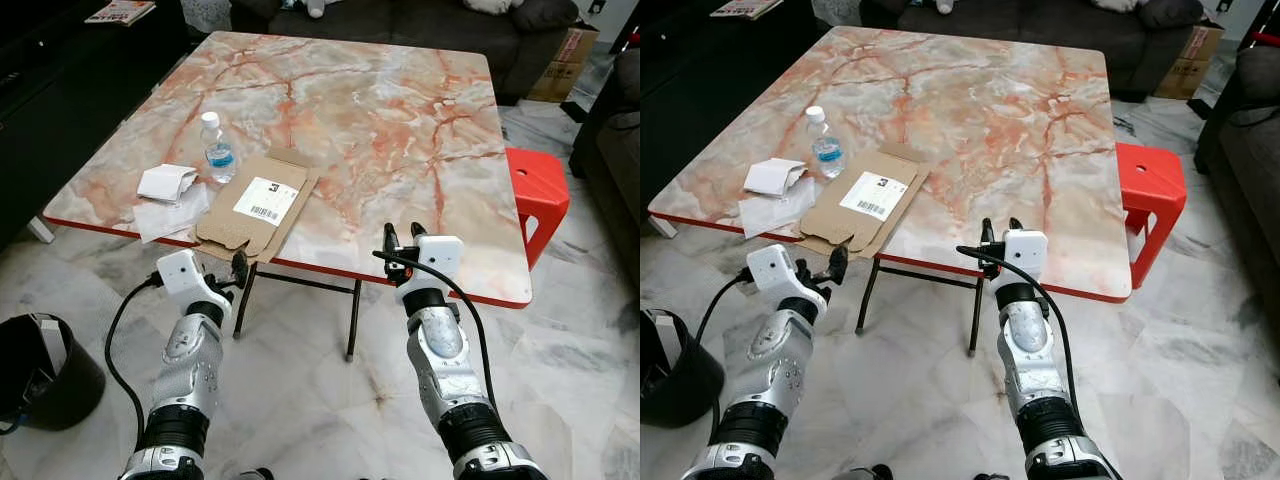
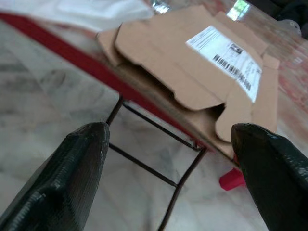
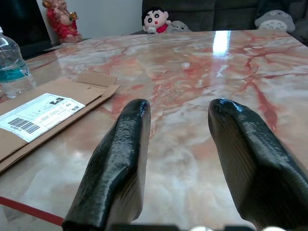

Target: Picking trash to rubbish bin

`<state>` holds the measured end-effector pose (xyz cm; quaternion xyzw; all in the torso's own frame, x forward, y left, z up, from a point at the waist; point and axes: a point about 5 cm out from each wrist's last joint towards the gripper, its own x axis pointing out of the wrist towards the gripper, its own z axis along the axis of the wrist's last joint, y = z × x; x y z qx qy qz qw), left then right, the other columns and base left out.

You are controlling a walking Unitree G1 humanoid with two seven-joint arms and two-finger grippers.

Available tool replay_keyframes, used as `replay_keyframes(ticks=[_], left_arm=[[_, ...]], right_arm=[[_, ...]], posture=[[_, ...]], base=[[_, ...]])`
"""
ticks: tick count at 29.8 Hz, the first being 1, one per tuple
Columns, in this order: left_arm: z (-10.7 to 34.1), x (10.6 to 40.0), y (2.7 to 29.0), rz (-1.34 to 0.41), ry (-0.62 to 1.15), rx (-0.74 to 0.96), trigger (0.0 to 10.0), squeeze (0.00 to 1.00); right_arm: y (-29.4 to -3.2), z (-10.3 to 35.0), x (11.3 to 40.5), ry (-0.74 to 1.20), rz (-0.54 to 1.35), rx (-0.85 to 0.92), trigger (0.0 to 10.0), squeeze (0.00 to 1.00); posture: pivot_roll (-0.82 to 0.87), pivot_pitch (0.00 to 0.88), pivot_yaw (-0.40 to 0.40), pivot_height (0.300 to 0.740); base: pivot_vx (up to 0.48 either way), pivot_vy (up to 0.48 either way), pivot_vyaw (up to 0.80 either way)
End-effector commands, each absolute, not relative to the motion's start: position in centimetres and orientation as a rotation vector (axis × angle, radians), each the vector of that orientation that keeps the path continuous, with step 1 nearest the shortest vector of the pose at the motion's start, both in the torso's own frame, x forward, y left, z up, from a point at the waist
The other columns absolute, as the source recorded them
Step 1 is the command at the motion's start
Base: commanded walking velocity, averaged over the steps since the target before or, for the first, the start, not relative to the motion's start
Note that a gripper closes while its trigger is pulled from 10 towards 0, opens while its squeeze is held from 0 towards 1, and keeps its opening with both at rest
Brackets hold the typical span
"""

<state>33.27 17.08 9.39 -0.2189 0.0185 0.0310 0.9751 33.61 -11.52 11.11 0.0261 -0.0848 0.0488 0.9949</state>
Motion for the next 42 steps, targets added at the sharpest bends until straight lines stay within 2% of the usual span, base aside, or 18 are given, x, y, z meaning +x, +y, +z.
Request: replay_keyframes(ticks=[1, 18, 31, 32, 33, 34, 42], left_arm=[[9.0, 33.5, 16.8, 0.065, 0.072, -0.501, 10.0, 0.0], [10.0, 35.2, 14.8, -0.008, 0.077, -0.5, 10.0, 0.0], [10.2, 35.5, 14.3, -0.024, 0.07, -0.507, 10.0, 0.0], [10.3, 35.6, 14.2, -0.025, 0.069, -0.508, 4.5, 0.0], [10.3, 35.6, 14.2, -0.026, 0.069, -0.507, 2.9, 0.0], [10.3, 35.7, 14.2, -0.026, 0.067, -0.509, 0.0, 0.0], [10.3, 35.7, 14.0, -0.028, 0.062, -0.511, 0.0, 0.0]], right_arm=[[-11.3, 11.1, 33.6, -0.168, 0.11, 0.056, 10.0, 0.0], [-11.5, 11.2, 33.7, -0.171, 0.105, 0.055, 10.0, 0.0], [-11.4, 11.1, 33.7, -0.168, 0.104, 0.056, 10.0, 0.0], [-11.4, 11.2, 33.7, -0.168, 0.105, 0.055, 10.0, 0.0], [-11.4, 11.2, 33.7, -0.168, 0.105, 0.055, 10.0, 0.0], [-11.4, 11.2, 33.7, -0.168, 0.105, 0.055, 10.0, 0.0], [-11.5, 11.2, 33.7, -0.167, 0.104, 0.054, 10.0, 0.0]], posture=[[0.15, 0.132, -0.025, 0.74], [0.13, 0.129, -0.026, 0.74], [0.13, 0.128, -0.026, 0.74], [0.13, 0.128, -0.026, 0.74], [0.13, 0.128, -0.026, 0.74], [0.13, 0.128, -0.026, 0.74], [0.13, 0.128, -0.026, 0.74]], base=[[0.0, 0.0, 0.0], [0.0, 0.0, 0.0], [0.0, 0.0, 0.0], [0.0, 0.0, 0.0], [0.0, 0.0, 0.0], [0.0, 0.0, 0.0], [0.0, 0.0, 0.0]])
